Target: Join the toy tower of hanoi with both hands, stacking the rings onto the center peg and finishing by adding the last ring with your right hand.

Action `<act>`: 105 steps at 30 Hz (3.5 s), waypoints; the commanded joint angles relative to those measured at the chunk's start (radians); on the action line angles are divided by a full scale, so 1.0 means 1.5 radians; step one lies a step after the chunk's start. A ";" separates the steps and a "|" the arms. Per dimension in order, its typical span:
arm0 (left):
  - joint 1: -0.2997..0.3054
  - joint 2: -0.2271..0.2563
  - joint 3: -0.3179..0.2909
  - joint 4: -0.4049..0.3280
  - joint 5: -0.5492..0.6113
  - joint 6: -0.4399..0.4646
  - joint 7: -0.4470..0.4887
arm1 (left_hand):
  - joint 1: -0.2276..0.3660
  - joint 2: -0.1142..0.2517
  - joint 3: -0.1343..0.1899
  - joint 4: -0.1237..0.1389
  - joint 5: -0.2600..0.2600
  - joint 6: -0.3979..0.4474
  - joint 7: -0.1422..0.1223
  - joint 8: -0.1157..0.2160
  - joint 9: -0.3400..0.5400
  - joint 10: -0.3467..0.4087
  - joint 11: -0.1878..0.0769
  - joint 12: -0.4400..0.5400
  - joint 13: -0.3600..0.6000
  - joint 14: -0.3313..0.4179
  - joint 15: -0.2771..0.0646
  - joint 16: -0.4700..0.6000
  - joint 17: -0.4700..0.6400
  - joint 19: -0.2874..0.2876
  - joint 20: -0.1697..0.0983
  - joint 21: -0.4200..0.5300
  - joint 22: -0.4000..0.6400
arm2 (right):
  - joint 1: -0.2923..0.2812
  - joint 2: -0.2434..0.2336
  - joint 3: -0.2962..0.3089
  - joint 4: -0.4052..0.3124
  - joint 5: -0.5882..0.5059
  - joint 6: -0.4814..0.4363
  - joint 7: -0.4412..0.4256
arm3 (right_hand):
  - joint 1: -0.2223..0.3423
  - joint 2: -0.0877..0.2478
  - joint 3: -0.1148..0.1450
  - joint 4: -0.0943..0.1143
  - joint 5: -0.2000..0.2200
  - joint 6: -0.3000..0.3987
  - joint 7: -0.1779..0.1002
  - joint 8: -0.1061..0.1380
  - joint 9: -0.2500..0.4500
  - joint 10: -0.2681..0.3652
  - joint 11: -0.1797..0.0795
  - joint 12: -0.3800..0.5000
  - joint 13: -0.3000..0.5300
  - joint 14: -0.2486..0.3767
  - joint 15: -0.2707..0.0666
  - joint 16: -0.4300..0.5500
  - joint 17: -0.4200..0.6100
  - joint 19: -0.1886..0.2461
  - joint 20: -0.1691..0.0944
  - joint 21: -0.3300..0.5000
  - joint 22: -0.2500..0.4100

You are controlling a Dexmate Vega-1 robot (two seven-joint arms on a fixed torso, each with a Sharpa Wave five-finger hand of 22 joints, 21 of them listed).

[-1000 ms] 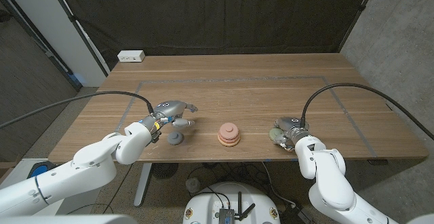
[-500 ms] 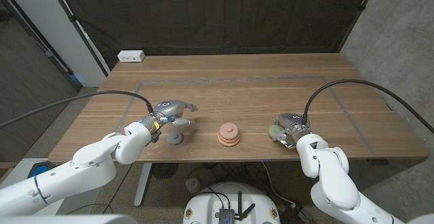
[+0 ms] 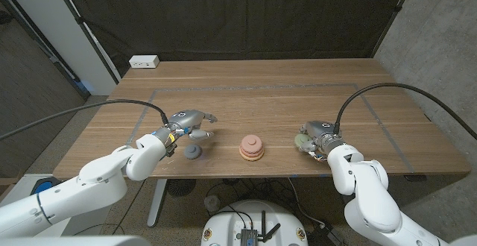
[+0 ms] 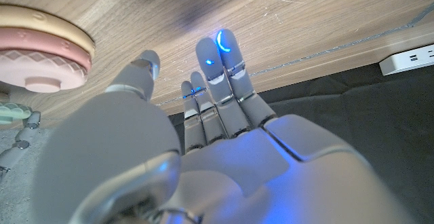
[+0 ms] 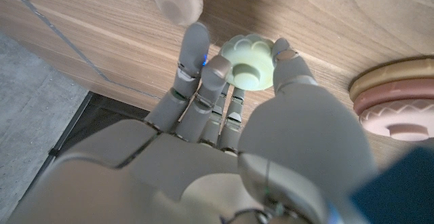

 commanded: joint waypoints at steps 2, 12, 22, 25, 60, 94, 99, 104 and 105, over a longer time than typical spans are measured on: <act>0.011 0.005 -0.008 -0.005 -0.002 -0.003 0.008 | -0.001 0.006 0.006 -0.001 0.004 0.008 0.000 -0.001 0.001 0.007 0.000 -0.003 0.002 0.008 -0.075 -0.003 0.001 0.009 -0.080 0.005 0.001 | -0.019 -0.004 0.014 -0.046 -0.028 0.012 0.022 | 0.034 0.036 0.018 0.011 0.004 0.012 -0.004 0.005 0.000 0.045 -0.038 0.003 0.005 0.009 0.001 0.009 0.003 0.006 -0.038 0.003 0.002; 0.016 0.004 -0.011 -0.004 -0.003 -0.010 0.014 | -0.001 0.005 0.008 -0.001 0.005 0.008 0.000 -0.002 0.002 0.007 0.000 -0.004 0.002 0.009 -0.075 -0.002 0.003 0.009 -0.079 0.005 0.001 | -0.039 0.007 0.034 -0.060 -0.030 0.037 0.028 | 0.035 0.037 0.022 0.011 0.007 0.017 -0.004 0.006 -0.001 0.053 -0.036 0.003 0.007 0.010 0.001 0.013 0.003 0.007 -0.038 0.004 0.002; 0.022 -0.005 -0.019 0.013 -0.020 -0.040 0.033 | -0.002 0.004 0.010 -0.001 0.006 0.008 0.000 -0.003 0.002 0.008 -0.001 -0.004 0.003 0.009 -0.075 -0.002 0.003 0.009 -0.079 0.006 0.001 | -0.052 0.010 0.049 -0.071 -0.021 0.067 0.023 | 0.035 0.037 0.026 0.010 0.010 0.020 -0.005 0.006 -0.002 0.055 -0.038 0.000 0.009 0.012 0.001 0.019 0.004 0.010 -0.038 0.007 0.002; 0.025 -0.005 -0.025 0.021 -0.029 -0.055 0.040 | -0.002 0.004 0.010 -0.001 0.006 0.010 -0.001 -0.002 0.002 0.010 0.000 -0.004 0.003 0.009 -0.075 -0.002 0.003 0.010 -0.080 0.006 0.001 | -0.053 0.012 0.051 -0.072 -0.019 0.075 0.023 | 0.035 0.036 0.028 0.010 0.011 0.022 -0.005 0.006 -0.002 0.055 -0.040 -0.001 0.010 0.013 0.001 0.021 0.004 0.009 -0.038 0.006 0.001; 0.135 -0.022 -0.129 0.042 -0.057 -0.101 0.112 | -0.003 0.000 0.013 -0.002 0.006 0.026 -0.002 0.001 0.003 0.030 -0.001 -0.001 0.005 0.010 -0.075 -0.003 0.000 0.009 -0.079 0.009 0.001 | 0.003 0.032 0.014 -0.072 -0.003 0.184 0.028 | 0.034 0.036 0.038 0.011 0.016 0.030 -0.006 0.006 -0.005 0.065 -0.040 -0.007 0.013 0.015 0.001 0.034 0.004 0.013 -0.039 0.008 0.000; 0.130 -0.062 -0.144 0.060 -0.037 -0.124 0.103 | -0.002 0.000 0.017 -0.002 0.007 0.027 -0.003 -0.001 0.003 0.031 0.000 -0.004 0.005 0.012 -0.075 -0.002 -0.001 0.009 -0.079 0.010 0.001 | 0.098 0.081 -0.046 -0.031 0.009 0.230 0.078 | 0.030 0.037 0.048 0.012 0.020 0.033 -0.006 0.003 -0.007 0.072 -0.041 -0.013 0.014 0.016 0.001 0.045 0.003 0.017 -0.039 0.008 -0.001; 0.130 -0.066 -0.146 0.063 -0.039 -0.127 0.102 | -0.002 0.000 0.018 -0.002 0.008 0.027 -0.003 -0.002 0.003 0.032 -0.001 -0.004 0.006 0.012 -0.075 -0.002 -0.002 0.010 -0.079 0.010 0.001 | 0.108 0.089 -0.060 -0.024 0.005 0.232 0.083 | 0.030 0.038 0.049 0.012 0.021 0.034 -0.005 0.003 -0.007 0.073 -0.042 -0.013 0.014 0.016 0.001 0.046 0.003 0.017 -0.039 0.008 0.000; 0.129 -0.069 -0.147 0.068 -0.039 -0.133 0.104 | -0.001 0.000 0.019 -0.002 0.008 0.028 -0.002 -0.002 0.003 0.032 -0.002 -0.005 0.006 0.015 -0.075 -0.001 0.000 0.010 -0.080 0.010 0.001 | 0.118 0.095 -0.071 -0.020 0.001 0.236 0.091 | 0.030 0.038 0.050 0.012 0.021 0.034 -0.005 0.003 -0.007 0.074 -0.042 -0.013 0.015 0.016 0.001 0.047 0.003 0.017 -0.039 0.008 -0.001; 0.129 -0.069 -0.147 0.069 -0.039 -0.133 0.103 | -0.001 0.000 0.019 -0.002 0.008 0.028 -0.002 -0.002 0.003 0.031 -0.001 -0.005 0.006 0.015 -0.075 0.000 0.000 0.010 -0.080 0.010 0.001 | 0.119 0.095 -0.072 -0.019 0.001 0.236 0.092 | 0.030 0.038 0.050 0.012 0.021 0.035 -0.005 0.003 -0.007 0.074 -0.042 -0.013 0.015 0.016 0.001 0.047 0.003 0.018 -0.039 0.009 0.000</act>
